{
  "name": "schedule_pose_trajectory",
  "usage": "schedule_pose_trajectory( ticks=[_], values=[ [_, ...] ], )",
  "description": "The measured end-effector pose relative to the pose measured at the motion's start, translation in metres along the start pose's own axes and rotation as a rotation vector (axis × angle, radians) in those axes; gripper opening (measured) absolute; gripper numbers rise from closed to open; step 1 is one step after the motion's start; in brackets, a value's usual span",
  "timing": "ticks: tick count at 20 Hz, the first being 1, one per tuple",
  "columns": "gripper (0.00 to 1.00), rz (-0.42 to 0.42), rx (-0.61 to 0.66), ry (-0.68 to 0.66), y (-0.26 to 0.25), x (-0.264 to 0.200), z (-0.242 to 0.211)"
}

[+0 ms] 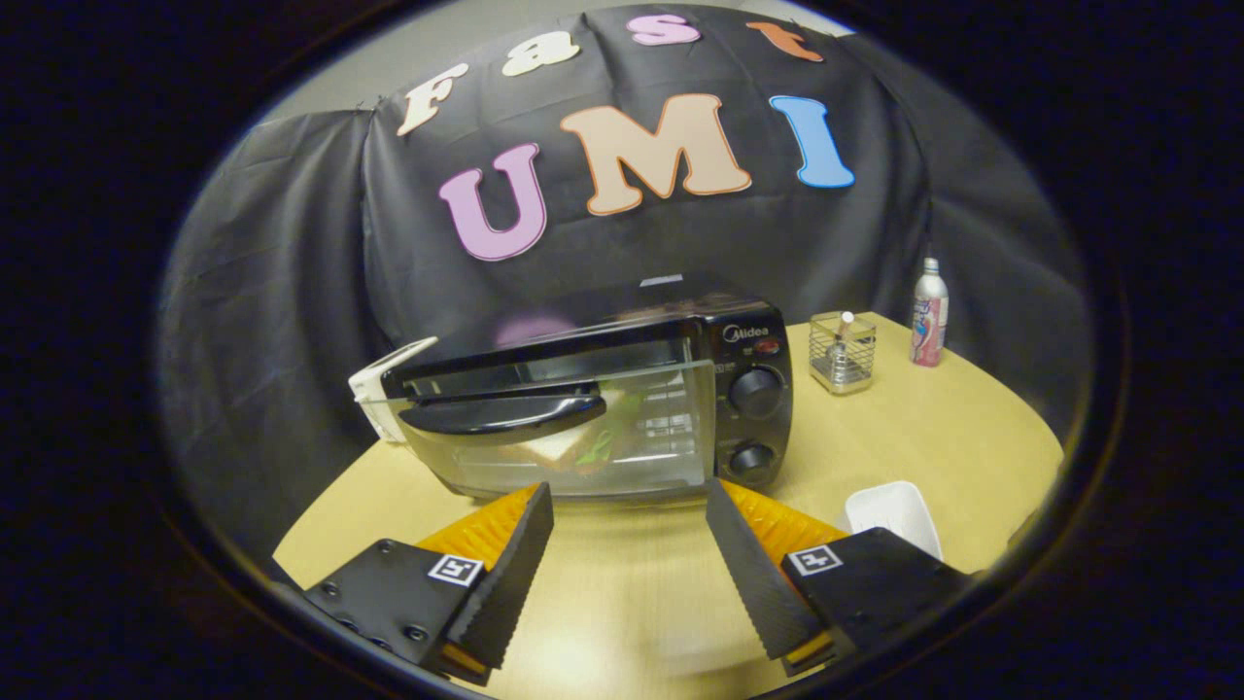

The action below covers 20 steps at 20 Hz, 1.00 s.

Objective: Open the toaster oven, put the food inside, and close the toaster oven door.

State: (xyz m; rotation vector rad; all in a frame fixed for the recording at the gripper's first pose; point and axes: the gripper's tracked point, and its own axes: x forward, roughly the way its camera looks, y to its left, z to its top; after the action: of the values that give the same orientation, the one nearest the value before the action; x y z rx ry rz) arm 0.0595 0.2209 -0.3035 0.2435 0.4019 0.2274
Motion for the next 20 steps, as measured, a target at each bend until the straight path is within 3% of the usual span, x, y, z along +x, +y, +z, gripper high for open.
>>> schedule_pose_trajectory(
  ticks=[11, 20],
  values=[
    [0.98, 0.013, -0.059, -0.096, 0.018, -0.014, 0.044],
    [0.97, -0.004, -0.172, -0.235, 0.036, -0.066, 0.127]
  ],
)
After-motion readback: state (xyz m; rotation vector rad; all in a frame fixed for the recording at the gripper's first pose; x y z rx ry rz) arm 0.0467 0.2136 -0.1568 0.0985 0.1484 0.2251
